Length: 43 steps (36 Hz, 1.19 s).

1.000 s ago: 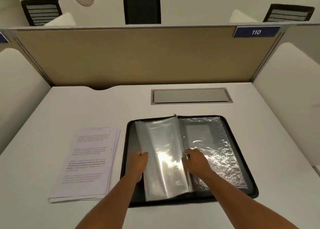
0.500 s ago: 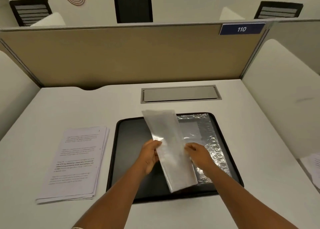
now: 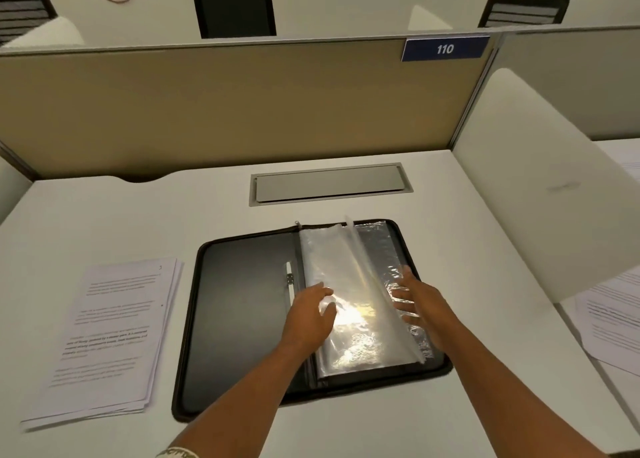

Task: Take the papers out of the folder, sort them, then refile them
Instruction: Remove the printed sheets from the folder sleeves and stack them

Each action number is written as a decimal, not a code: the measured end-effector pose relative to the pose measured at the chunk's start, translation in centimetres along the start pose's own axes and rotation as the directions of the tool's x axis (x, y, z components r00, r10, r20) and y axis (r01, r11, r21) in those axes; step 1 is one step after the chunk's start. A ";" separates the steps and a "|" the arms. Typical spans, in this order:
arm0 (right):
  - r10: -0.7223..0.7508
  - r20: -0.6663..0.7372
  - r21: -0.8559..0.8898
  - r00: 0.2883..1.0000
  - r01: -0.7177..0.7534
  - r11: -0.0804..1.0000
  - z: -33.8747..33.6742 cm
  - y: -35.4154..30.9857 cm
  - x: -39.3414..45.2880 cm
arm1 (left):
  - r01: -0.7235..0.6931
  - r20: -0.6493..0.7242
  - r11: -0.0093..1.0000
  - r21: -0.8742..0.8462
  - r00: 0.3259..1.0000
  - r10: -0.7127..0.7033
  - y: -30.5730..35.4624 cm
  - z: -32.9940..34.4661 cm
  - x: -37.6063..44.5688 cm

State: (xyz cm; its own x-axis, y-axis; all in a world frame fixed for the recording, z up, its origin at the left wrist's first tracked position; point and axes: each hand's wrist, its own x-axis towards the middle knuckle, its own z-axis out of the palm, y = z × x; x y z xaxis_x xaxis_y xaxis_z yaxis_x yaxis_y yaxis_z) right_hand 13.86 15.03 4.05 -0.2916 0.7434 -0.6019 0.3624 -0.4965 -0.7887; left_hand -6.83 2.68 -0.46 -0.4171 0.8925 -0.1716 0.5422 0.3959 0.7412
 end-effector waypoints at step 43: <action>-0.059 -0.441 -0.428 0.896 -0.151 0.891 -6.1 4.1 4.9 | 0.004 0.142 0.915 0.405 0.988 -0.068 -0.1 1.6 -0.3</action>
State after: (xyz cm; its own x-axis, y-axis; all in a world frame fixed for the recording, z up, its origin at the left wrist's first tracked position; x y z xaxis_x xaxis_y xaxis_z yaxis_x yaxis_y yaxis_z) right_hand 19.34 19.31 -1.38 0.1073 0.8927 -0.4376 0.7458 -0.3633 -0.5584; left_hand -5.63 2.71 -1.56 -0.3448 0.8853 -0.3120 0.7890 0.4534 0.4145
